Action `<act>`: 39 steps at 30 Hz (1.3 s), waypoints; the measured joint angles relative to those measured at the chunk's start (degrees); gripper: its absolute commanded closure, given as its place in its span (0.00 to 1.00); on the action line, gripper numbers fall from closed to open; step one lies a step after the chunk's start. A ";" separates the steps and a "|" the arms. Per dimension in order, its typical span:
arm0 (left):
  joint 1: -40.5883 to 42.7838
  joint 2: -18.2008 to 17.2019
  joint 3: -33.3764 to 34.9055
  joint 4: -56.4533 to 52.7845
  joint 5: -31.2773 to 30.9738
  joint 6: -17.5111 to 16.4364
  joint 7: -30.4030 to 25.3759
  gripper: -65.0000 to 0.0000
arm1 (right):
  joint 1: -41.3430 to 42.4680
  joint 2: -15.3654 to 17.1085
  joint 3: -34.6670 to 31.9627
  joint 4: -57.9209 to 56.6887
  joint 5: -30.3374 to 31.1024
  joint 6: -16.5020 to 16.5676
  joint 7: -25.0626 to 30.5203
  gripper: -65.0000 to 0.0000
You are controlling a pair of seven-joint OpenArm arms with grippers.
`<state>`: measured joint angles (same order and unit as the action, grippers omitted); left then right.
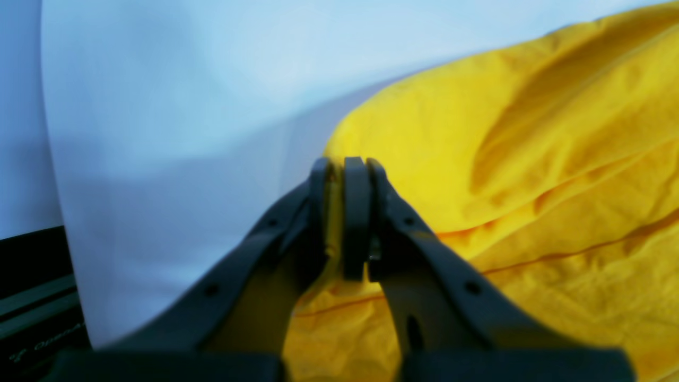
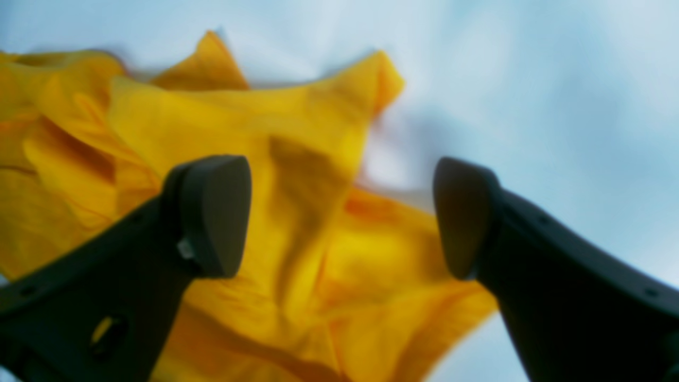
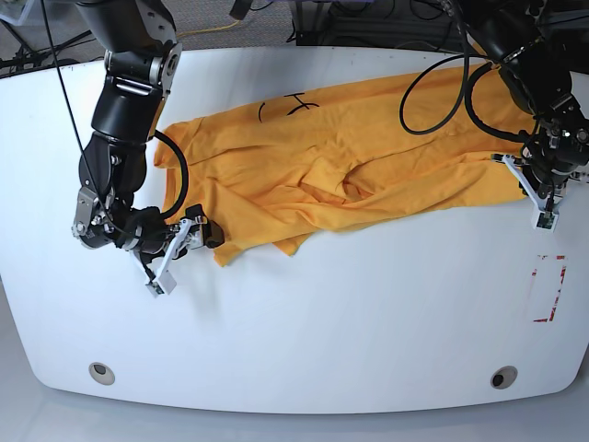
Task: Fold the T-shirt properly
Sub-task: 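Regrasp the shirt's sleeve side with the right gripper and drag it, then pull the shirt ends apart with both grippers into a long strip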
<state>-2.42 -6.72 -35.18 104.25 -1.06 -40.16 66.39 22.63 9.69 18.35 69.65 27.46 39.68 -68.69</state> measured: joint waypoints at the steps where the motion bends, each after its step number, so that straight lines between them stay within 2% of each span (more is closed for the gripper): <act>1: 0.02 -0.02 0.02 0.00 -0.09 0.00 -0.02 0.97 | 0.20 -0.22 -0.02 -1.49 -0.11 -0.02 0.70 0.24; 9: 0.02 -0.17 -0.07 0.00 -0.13 0.00 0.00 0.97 | 2.32 -0.66 -0.02 -10.97 -0.24 -0.09 2.69 0.24; 15: 0.02 -0.15 -0.07 0.00 0.13 0.00 -0.02 0.97 | 2.38 -2.78 -0.09 -12.09 -0.22 -0.04 4.61 0.26; 16: 0.02 -0.20 -0.07 0.00 0.17 0.00 0.00 0.97 | 2.49 -3.06 -0.04 -12.09 -0.22 -0.02 4.59 0.30; 18: 0.02 -0.20 -0.07 0.00 0.20 0.00 0.00 0.97 | 2.67 -3.54 0.04 -12.09 -0.46 -0.07 4.70 0.43; 20: 0.00 -0.13 -0.04 0.00 0.13 0.00 -0.02 0.97 | 2.78 -4.04 0.02 -12.11 -0.37 -0.04 6.10 0.66; 23: 0.02 -0.17 -0.02 0.00 0.15 0.00 -0.02 0.97 | 2.89 -4.46 0.02 -12.13 -0.22 -0.07 7.23 0.91; 25: 0.00 -0.20 -0.02 0.00 0.17 0.00 -0.02 0.97 | 2.89 -4.46 0.02 -12.13 -0.22 -0.02 7.50 0.99; 36: -3.02 -0.31 0.66 -0.07 0.61 0.00 0.13 0.97 | 7.67 -1.86 0.00 -12.33 -0.74 -0.02 8.09 1.00; 39: -5.05 -0.50 3.13 -0.98 0.52 0.02 -0.72 0.97 | 9.79 -1.92 0.00 -12.33 -5.38 -0.04 8.39 1.00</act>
<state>-7.46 -7.22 -32.05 103.26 -0.54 -40.14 65.67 32.42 7.77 18.35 57.32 22.09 39.64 -60.29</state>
